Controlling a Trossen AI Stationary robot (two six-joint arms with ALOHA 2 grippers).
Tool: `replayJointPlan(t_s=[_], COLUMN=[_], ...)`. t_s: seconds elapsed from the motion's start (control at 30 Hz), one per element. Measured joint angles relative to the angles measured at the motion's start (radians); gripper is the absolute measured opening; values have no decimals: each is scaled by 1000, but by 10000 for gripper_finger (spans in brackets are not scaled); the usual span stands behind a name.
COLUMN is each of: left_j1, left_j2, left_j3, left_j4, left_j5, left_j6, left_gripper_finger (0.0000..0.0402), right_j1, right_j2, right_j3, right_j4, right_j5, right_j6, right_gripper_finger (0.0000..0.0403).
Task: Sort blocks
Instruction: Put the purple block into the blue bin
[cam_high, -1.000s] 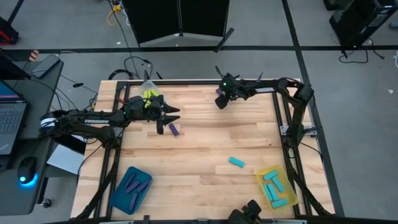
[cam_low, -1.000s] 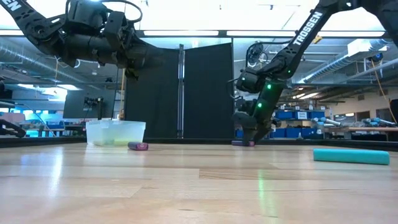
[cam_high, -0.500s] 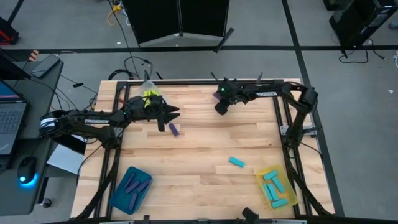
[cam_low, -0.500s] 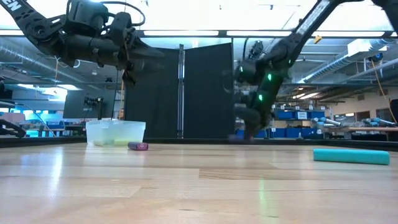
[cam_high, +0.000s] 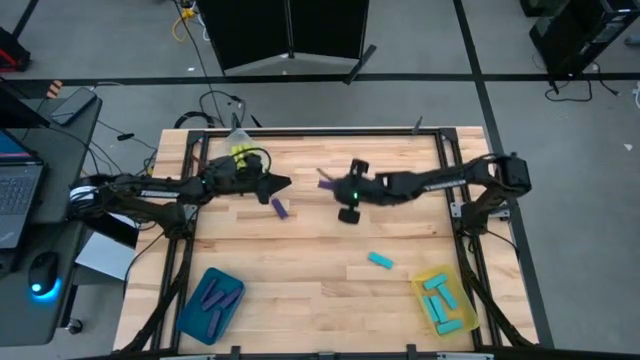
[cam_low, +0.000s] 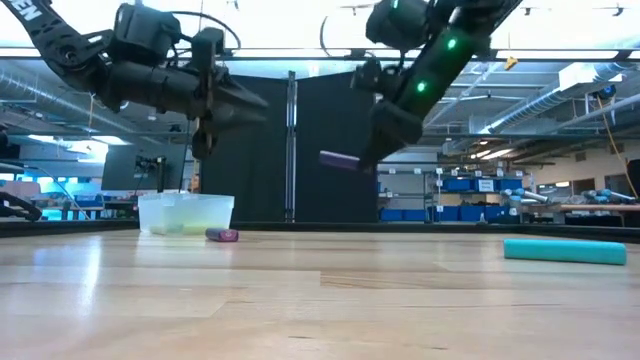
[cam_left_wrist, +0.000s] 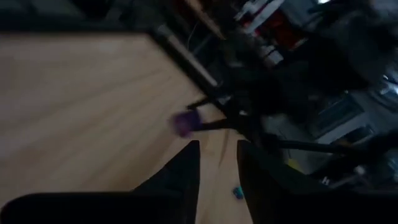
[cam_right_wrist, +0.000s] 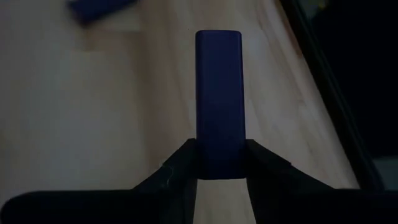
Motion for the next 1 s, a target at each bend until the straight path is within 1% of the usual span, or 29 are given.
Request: replayJointPlan(t_s=[0.1,0.2,0.27,0.37,0.47,0.57,0.8,1.0], left_j1=[0,-1,-10,-34,-52,-60,-66,-66], left_j2=[62,132,180,243,300,342,433,465], left_j3=[0,8,26,65,103,138,213,257], left_j4=[12,93,119,119,117,119,119,118], left_j5=[2,48,71,87,88,89,93,101], left_j6=[-64,-114,-136,-138,-123,-116,-121,-125], left_gripper_finger=[134,163,184,211,230,237,238,233], right_j1=[57,84,91,94,94,94,94,97], right_j2=[0,0,0,0,0,0,0,0], right_j3=[0,0,0,0,0,0,0,0], right_j4=[10,33,44,53,53,60,71,71], right_j5=[16,35,36,37,37,38,38,38], right_j6=[0,6,7,8,8,8,0,-3], right_gripper_finger=[113,113,113,113,113,113,113,113])
